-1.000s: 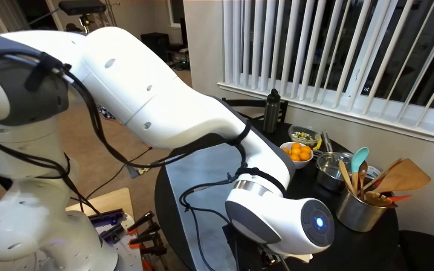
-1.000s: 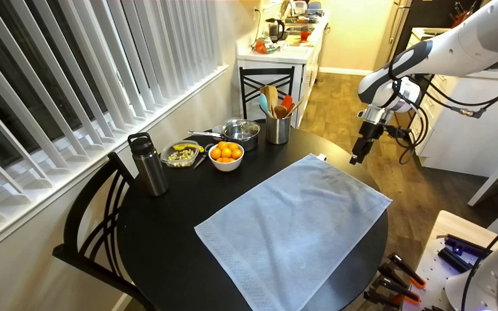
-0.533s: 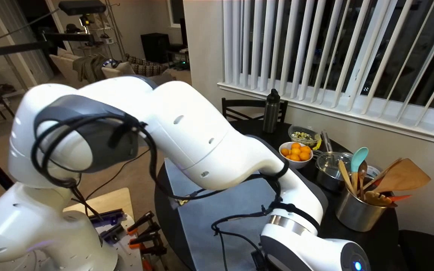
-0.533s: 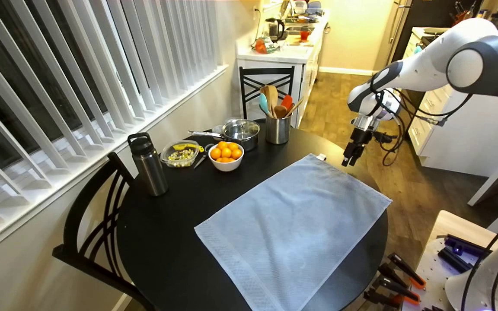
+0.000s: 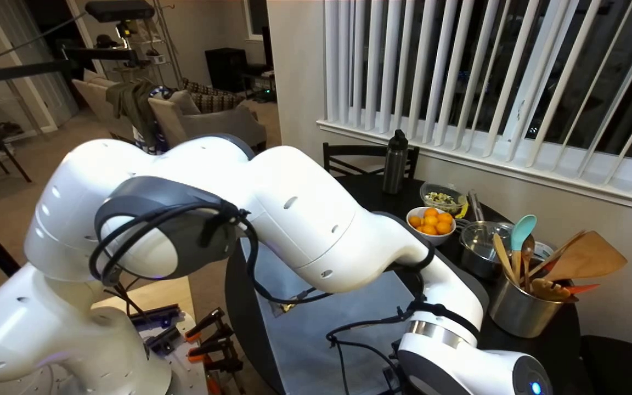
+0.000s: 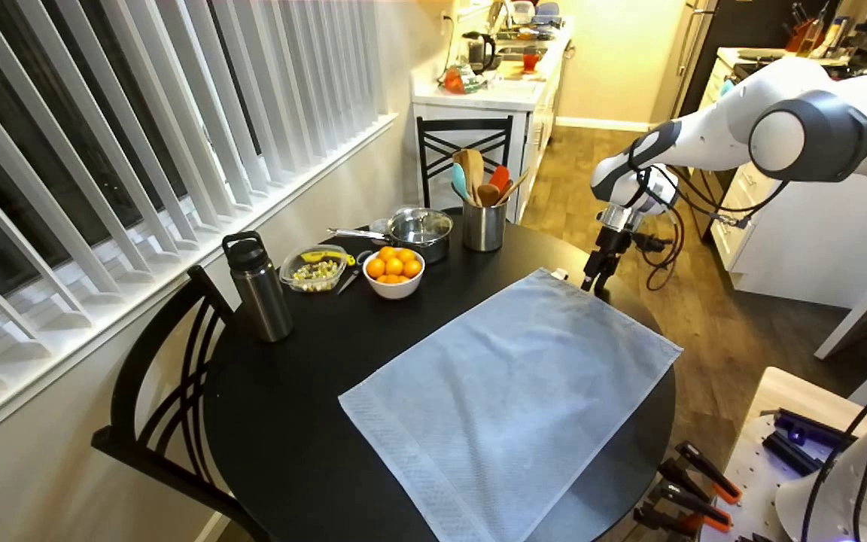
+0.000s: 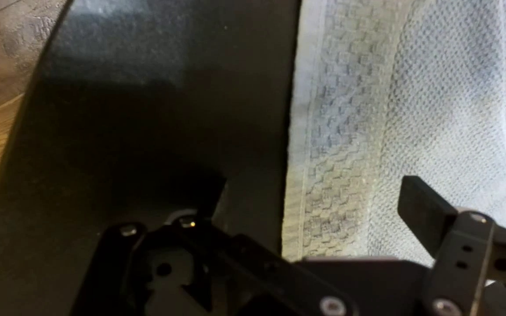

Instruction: Fold the towel on the table

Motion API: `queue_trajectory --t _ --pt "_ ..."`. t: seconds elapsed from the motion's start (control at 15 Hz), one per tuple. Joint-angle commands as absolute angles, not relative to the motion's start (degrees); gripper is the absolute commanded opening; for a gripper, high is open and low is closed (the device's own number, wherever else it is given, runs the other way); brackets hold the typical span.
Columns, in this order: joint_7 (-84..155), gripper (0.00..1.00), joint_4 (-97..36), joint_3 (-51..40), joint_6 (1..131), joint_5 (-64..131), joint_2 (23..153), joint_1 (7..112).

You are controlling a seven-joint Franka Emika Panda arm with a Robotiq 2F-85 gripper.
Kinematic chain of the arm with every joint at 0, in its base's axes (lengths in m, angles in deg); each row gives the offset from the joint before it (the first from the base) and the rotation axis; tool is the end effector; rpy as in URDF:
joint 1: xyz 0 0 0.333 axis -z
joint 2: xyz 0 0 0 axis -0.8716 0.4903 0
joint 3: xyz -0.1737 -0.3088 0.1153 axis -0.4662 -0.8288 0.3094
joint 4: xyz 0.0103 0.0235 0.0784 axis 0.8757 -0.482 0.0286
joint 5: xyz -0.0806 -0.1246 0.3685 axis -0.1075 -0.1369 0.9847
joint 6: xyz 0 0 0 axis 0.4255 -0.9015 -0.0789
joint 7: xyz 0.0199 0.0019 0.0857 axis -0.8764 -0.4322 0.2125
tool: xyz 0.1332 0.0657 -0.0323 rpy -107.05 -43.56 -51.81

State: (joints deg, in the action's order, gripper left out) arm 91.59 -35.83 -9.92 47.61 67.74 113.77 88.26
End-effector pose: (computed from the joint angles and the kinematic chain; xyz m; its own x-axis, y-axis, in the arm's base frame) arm 0.5641 -0.3372 0.1468 0.9972 -0.0455 -0.0588 -0.0682 -0.8748 -0.4796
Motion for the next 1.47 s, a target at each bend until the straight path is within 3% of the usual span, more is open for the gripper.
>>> queue_trajectory --t 0.0,0.73,1.4 --pt "88.1 1.0 -37.6 -8.8 49.1 66.5 113.0 88.6" --pt "75.5 1.0 -55.7 -7.8 68.8 58.5 103.6 80.6" --pt "75.1 1.0 -60.1 -5.1 66.2 58.8 98.0 82.7"
